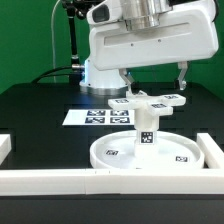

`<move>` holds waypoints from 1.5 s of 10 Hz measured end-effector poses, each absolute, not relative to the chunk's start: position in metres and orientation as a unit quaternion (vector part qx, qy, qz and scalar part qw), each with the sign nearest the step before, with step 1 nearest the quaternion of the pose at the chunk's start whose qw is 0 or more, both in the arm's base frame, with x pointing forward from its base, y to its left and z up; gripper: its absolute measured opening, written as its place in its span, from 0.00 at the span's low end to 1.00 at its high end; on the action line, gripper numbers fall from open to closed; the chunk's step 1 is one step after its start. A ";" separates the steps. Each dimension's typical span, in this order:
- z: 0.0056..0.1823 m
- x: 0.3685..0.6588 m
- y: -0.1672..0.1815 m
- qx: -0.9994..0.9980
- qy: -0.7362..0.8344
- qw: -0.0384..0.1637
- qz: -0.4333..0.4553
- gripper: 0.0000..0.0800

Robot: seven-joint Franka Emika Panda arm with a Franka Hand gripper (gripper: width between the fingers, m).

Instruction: Assemble round table

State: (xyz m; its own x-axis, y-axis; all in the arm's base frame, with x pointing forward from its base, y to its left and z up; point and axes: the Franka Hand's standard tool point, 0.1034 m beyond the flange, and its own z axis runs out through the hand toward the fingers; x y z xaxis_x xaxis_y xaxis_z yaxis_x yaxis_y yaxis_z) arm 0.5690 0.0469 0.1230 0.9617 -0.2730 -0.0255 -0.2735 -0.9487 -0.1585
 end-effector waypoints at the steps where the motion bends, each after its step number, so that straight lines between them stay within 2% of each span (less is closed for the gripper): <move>1: 0.124 0.570 0.048 -0.995 0.061 0.074 0.007 0.81; 6: 0.125 0.573 0.045 -0.992 -0.102 0.067 -0.003 0.81; 11: 0.120 0.572 0.040 -0.928 -0.370 0.041 -0.018 0.81; 15: 0.115 0.570 0.035 -0.894 -0.448 0.030 -0.013 0.81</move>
Offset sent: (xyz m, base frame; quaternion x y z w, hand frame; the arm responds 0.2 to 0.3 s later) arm 0.0000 0.0000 0.0000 0.0000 0.0000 -0.1296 0.9916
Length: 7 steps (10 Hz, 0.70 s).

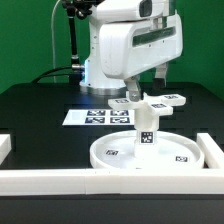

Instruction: Assemble round table

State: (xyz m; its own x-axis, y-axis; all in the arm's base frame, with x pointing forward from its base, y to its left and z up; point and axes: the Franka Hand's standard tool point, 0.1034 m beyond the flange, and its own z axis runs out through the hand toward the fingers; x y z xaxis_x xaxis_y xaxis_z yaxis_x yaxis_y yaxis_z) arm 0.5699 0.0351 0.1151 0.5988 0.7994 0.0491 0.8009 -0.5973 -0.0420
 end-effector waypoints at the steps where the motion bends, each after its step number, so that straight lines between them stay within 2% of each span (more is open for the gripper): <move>1: 0.110 0.568 0.035 -0.892 -0.452 0.028 -0.006 0.81; 7: 0.097 0.564 0.034 -0.885 -0.464 0.022 0.011 0.81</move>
Offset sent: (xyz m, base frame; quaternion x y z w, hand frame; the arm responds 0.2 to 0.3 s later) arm -0.0013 0.0034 -0.0120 0.0030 -0.0327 -0.0423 0.9986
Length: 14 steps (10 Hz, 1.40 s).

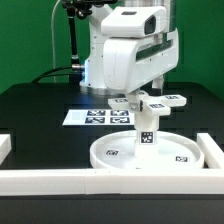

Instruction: Assemble round table

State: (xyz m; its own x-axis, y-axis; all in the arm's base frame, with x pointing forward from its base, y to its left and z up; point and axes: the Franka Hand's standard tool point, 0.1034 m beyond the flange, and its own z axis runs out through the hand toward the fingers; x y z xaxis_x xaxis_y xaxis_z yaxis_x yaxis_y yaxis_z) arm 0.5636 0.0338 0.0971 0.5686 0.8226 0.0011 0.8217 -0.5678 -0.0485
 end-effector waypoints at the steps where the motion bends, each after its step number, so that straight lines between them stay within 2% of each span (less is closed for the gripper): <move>1: 0.097 0.564 0.034 -0.886 -0.464 0.022 0.011 0.81; 3: 0.097 0.564 0.033 -0.886 -0.463 0.022 0.011 0.56; 6: 0.097 0.564 0.033 -0.900 -0.434 0.022 0.011 0.56; 11: 0.097 0.564 0.032 -0.987 -0.158 0.034 0.007 0.56; 14: 0.097 0.565 0.033 -0.998 -0.055 0.032 0.007 0.56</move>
Offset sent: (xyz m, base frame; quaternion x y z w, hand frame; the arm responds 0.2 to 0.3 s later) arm 0.0000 0.0000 0.0000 0.0000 0.0000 0.0000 1.0000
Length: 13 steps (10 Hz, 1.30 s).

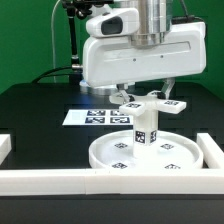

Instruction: Assemble round table

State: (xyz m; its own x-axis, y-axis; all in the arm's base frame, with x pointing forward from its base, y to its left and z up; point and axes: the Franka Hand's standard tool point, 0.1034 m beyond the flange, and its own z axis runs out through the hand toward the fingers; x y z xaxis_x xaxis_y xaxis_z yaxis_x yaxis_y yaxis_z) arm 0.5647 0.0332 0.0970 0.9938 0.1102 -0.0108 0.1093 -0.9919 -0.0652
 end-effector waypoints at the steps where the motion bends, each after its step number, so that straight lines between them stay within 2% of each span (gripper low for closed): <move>1: 0.097 0.565 0.033 -0.999 -0.027 0.032 0.008 0.56; 6: 0.097 0.560 0.037 -0.951 0.304 0.048 -0.003 0.56; 9: 0.097 0.561 0.037 -0.937 0.347 0.049 -0.002 0.56; 10: 0.102 0.560 0.037 -0.939 0.340 0.050 0.002 0.74; 11: 0.113 0.562 0.036 -0.942 0.333 0.053 0.005 0.80; 12: 0.120 0.565 0.034 -0.943 0.328 0.056 0.001 0.80; 13: 0.115 0.563 0.035 -0.943 0.328 0.055 0.001 0.81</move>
Offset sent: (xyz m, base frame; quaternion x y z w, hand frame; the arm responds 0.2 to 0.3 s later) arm -0.0181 0.0079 0.0028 0.0373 0.0095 0.3190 0.9470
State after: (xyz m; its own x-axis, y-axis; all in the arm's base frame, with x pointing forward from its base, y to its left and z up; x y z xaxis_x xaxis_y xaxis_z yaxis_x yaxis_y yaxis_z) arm 0.5633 0.0349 0.1155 0.7852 -0.6180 -0.0378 -0.6183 -0.7793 -0.1023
